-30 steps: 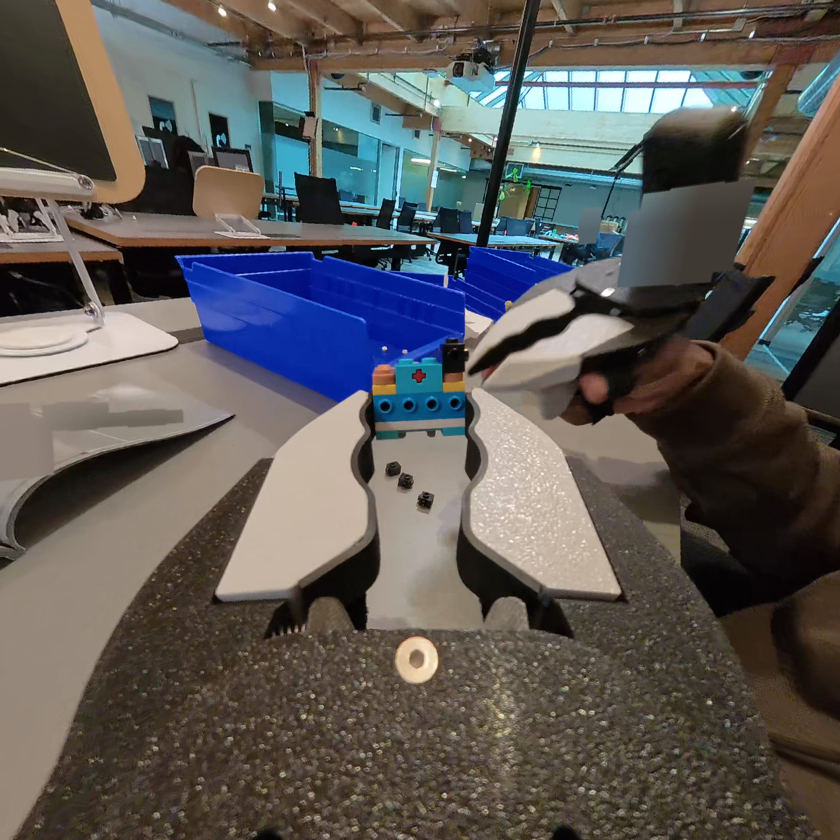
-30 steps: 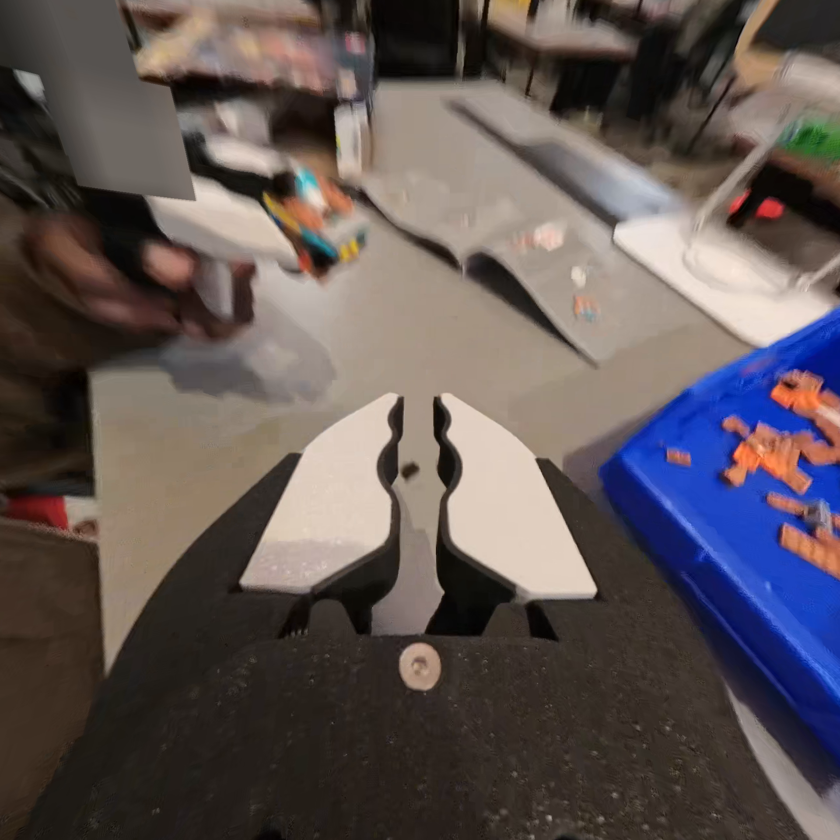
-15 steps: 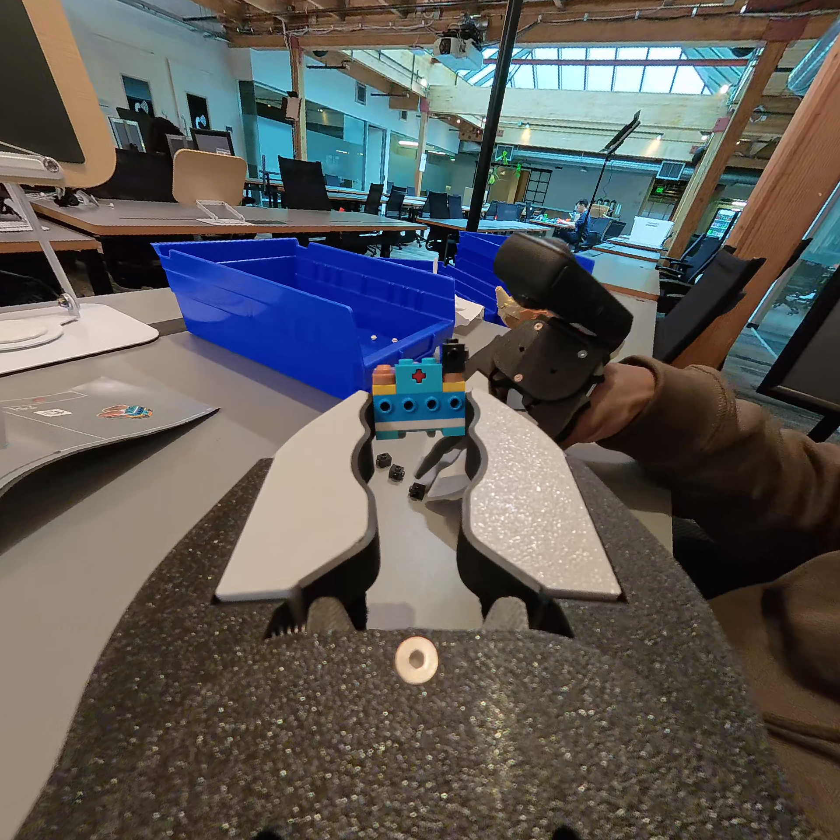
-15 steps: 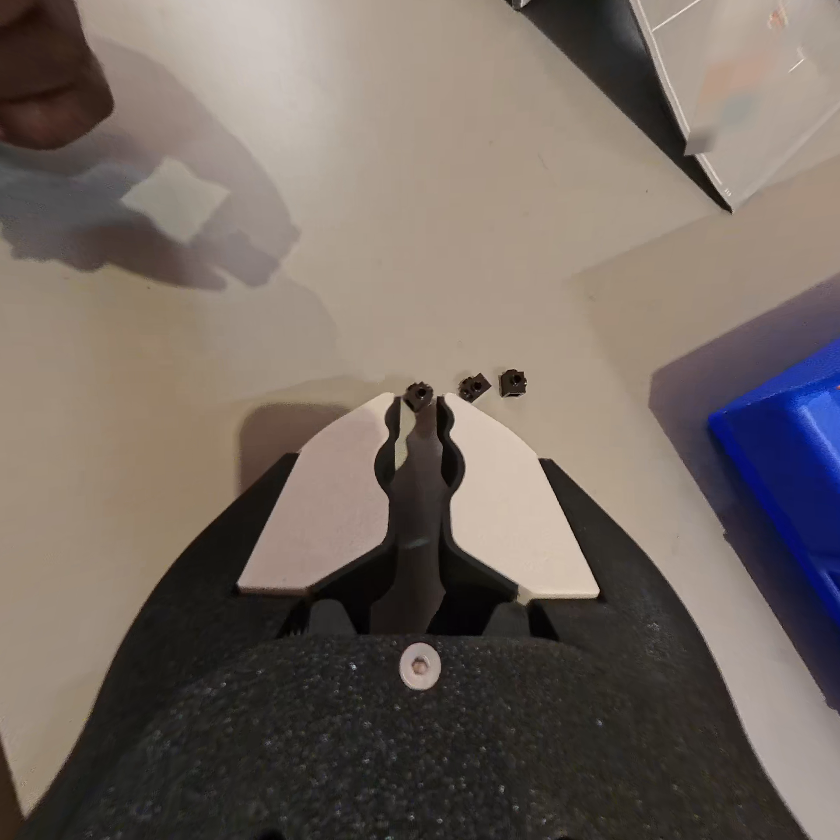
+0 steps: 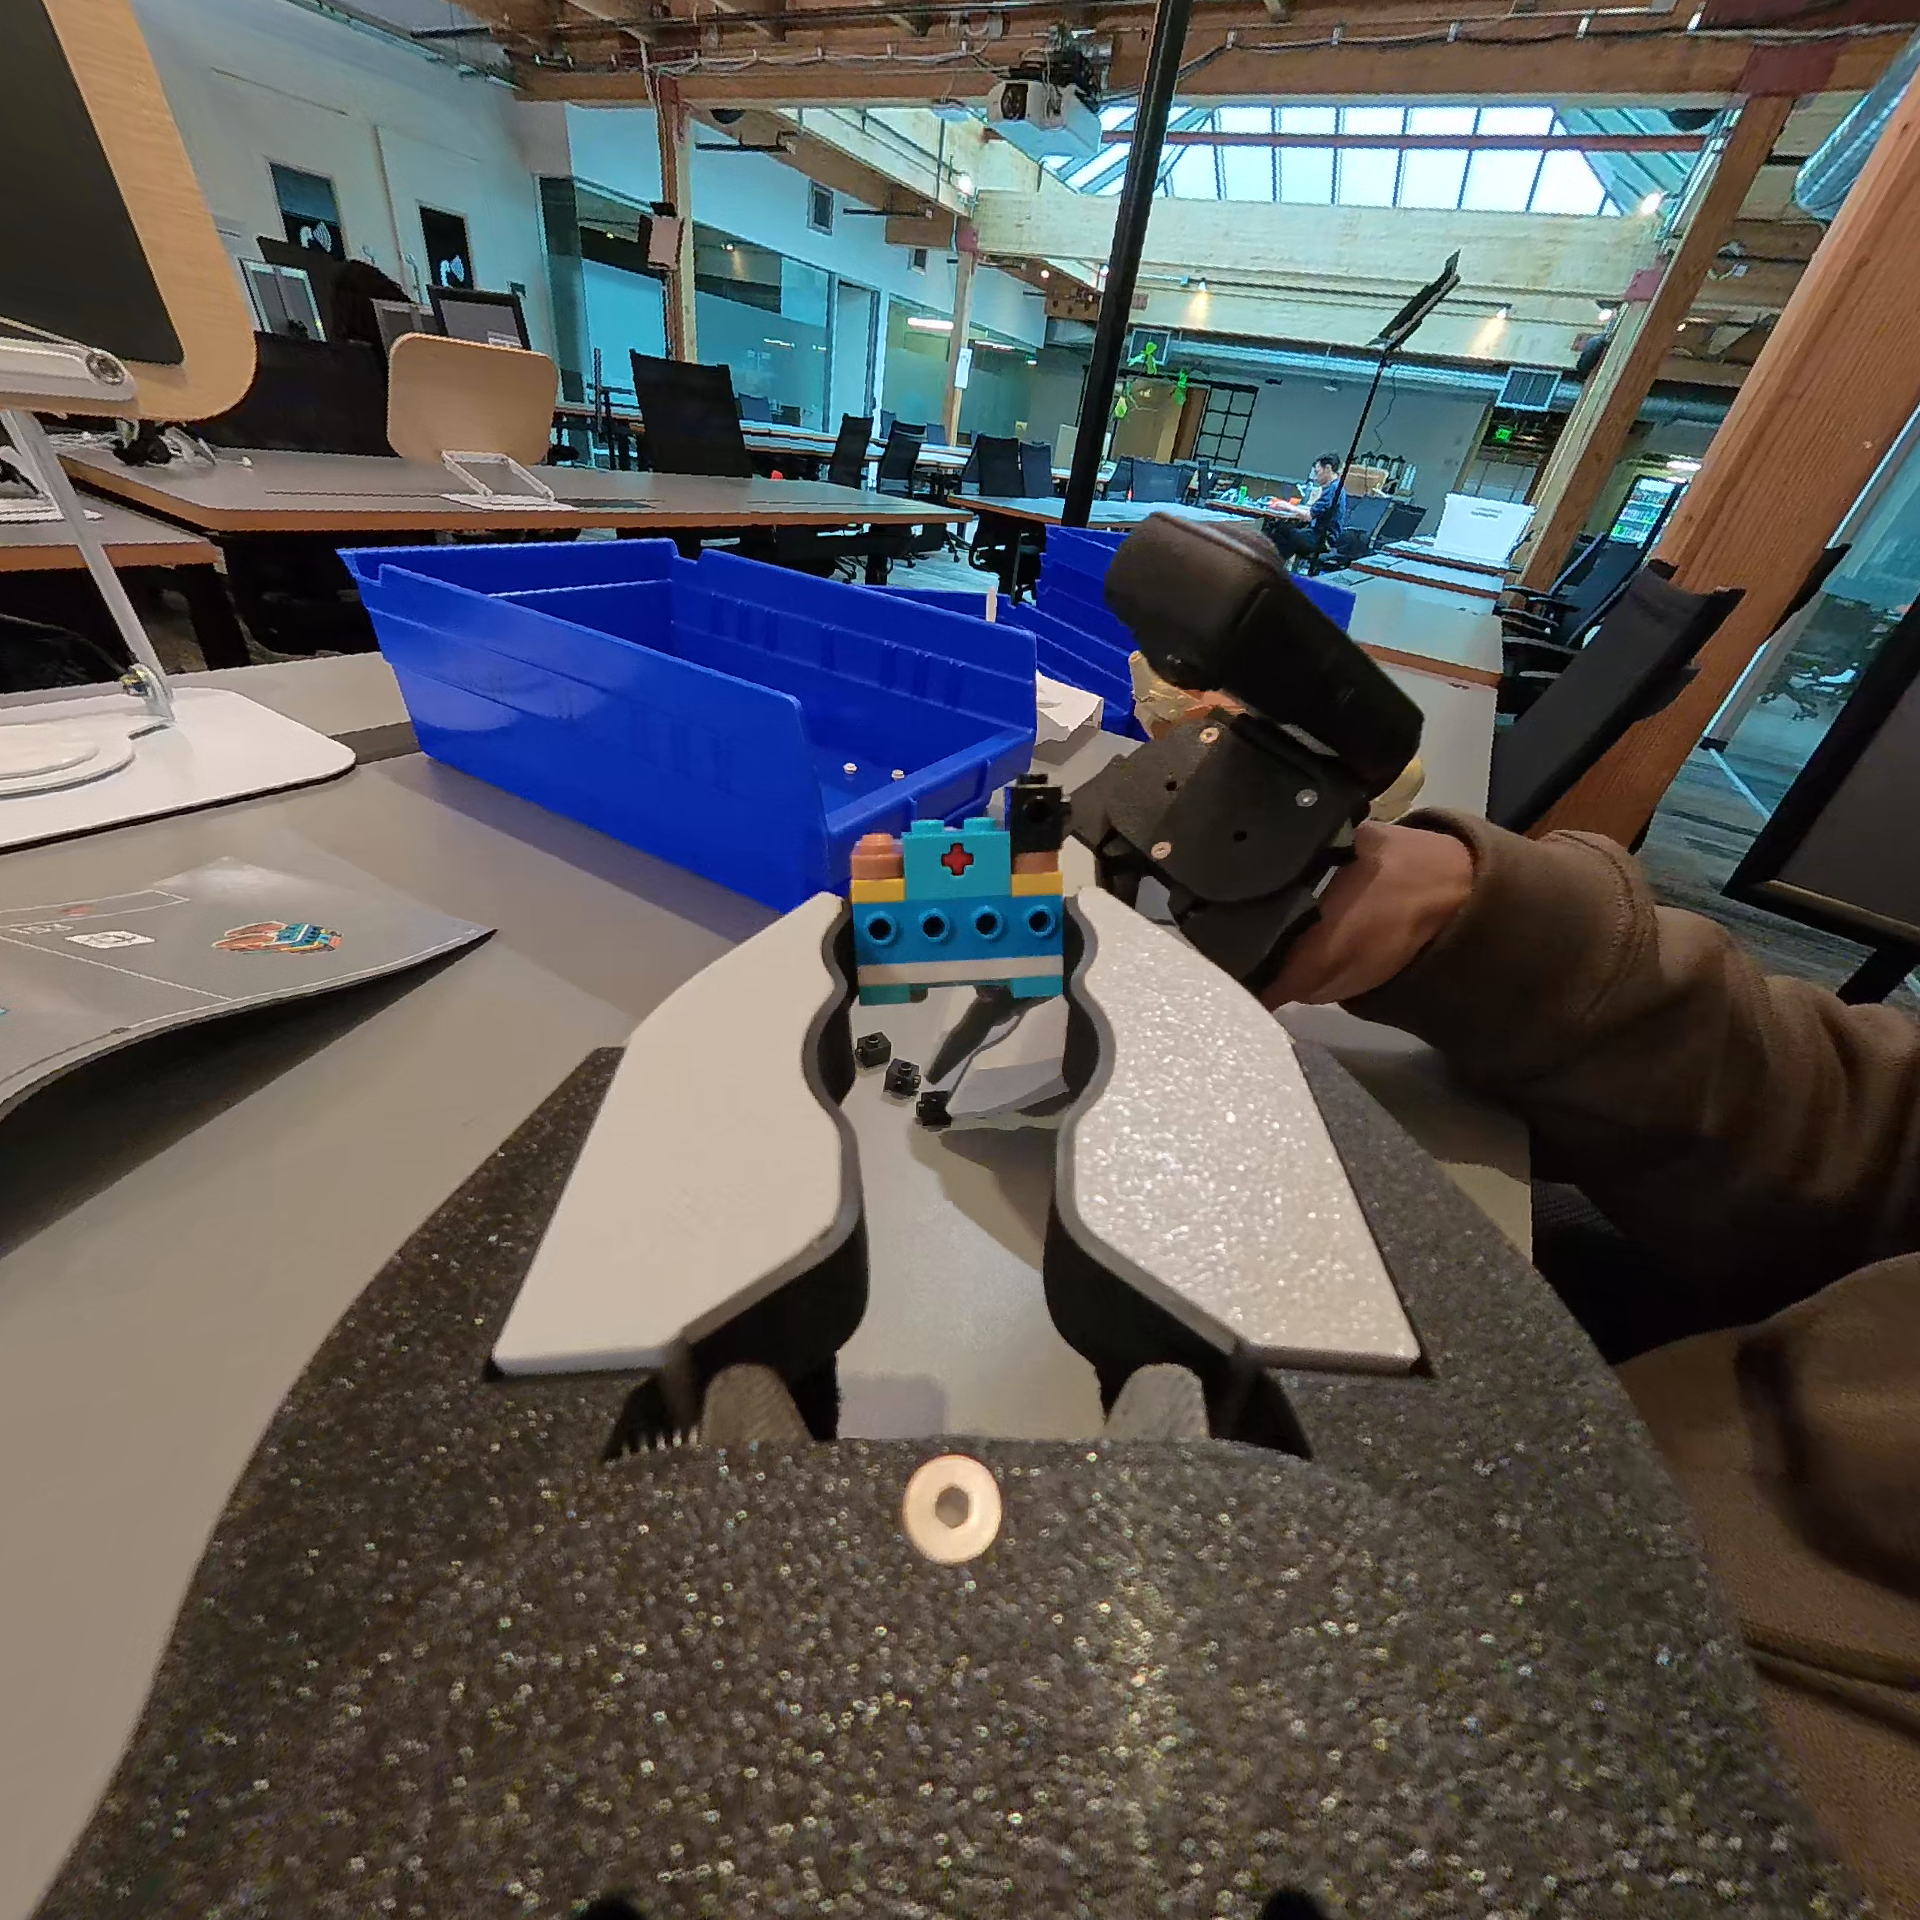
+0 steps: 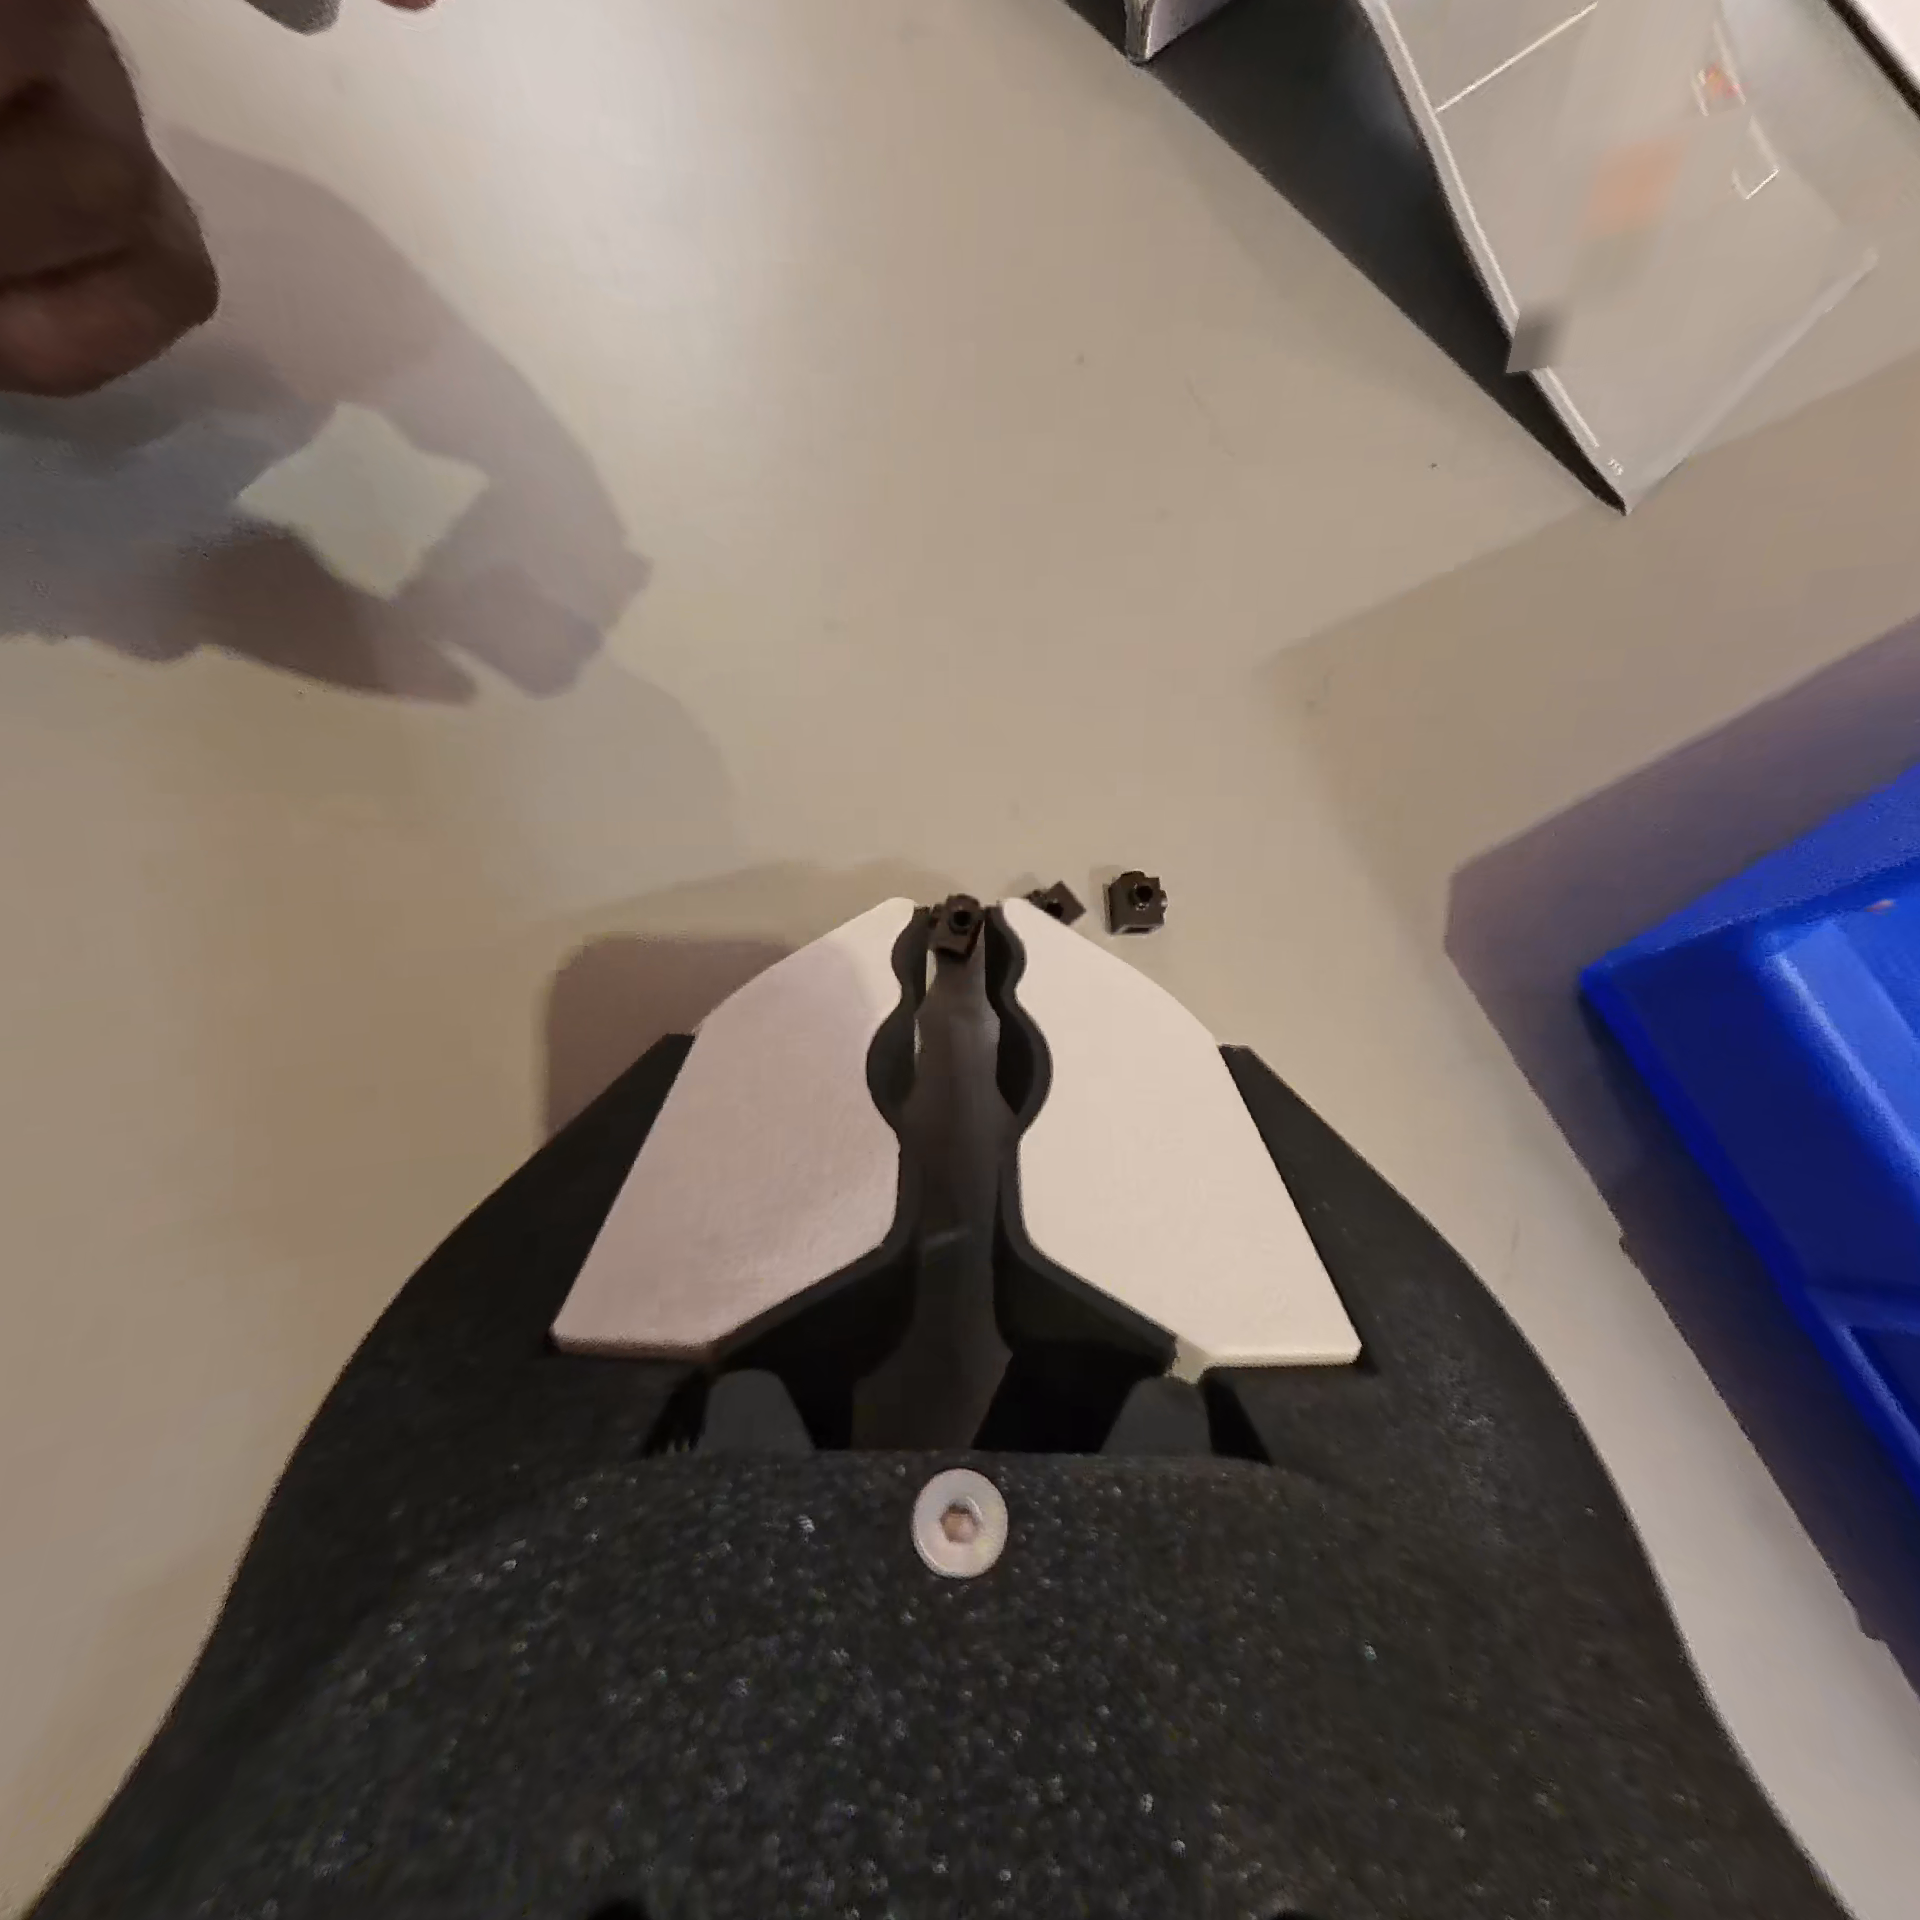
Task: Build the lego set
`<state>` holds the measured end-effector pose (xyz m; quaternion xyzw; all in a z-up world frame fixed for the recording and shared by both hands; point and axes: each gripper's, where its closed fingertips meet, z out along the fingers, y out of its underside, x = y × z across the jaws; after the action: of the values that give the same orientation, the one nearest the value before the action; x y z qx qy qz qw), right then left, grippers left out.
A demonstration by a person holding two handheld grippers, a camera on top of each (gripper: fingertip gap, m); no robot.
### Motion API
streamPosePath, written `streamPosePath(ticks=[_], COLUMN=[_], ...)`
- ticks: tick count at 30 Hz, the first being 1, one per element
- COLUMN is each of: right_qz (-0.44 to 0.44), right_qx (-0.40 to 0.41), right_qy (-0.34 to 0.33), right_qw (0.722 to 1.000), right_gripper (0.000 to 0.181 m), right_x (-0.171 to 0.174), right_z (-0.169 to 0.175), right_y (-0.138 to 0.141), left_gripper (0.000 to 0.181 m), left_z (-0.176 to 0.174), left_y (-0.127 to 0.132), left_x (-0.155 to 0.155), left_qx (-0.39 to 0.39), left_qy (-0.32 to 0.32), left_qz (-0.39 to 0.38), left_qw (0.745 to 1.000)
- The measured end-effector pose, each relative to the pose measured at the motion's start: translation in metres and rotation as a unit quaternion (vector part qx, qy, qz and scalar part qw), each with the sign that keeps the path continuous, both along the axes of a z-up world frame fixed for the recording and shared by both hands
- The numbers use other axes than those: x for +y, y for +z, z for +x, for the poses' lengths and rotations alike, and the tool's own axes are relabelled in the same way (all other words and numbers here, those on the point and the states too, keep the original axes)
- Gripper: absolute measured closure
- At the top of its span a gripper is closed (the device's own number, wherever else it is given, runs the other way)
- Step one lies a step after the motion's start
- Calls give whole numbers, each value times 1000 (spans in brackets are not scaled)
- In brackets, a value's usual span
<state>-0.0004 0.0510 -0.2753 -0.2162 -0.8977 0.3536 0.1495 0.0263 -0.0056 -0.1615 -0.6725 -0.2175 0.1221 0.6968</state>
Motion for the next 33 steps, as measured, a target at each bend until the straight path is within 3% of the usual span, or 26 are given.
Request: streamPosePath(ticks=[7,10,12,18,22,26,33], right_qz=[13,-43,-129,-384,-494,-528,-518], right_qx=[-7,-13,-9,36,21,15,13], right_qy=[-3,8,37,125,175,199,209], right_qw=[1000,999,991,914,852,826,829], right_gripper=[171,172,172,172,172,172,172], right_x=[-1,-6,-16,-27,-33,-46,-62], right_z=[-1,2,9,39,60,71,77], right_y=[-6,8,34,132,170,180,175], left_gripper=[144,144,144,144,144,144,144], left_z=[1,2,3,13,21,32,41], left_y=[0,0,1,8,10,16,24], left_x=[0,0,1,4,8,10,9], left_qx=[-2,-4,-10,-22,-28,-29,-30], left_qy=[-4,-9,-17,-64,-97,-136,-171], left_qz=[3,5,13,48,63,85,112], left_qw=[1000,1000,1000,997,993,987,978])
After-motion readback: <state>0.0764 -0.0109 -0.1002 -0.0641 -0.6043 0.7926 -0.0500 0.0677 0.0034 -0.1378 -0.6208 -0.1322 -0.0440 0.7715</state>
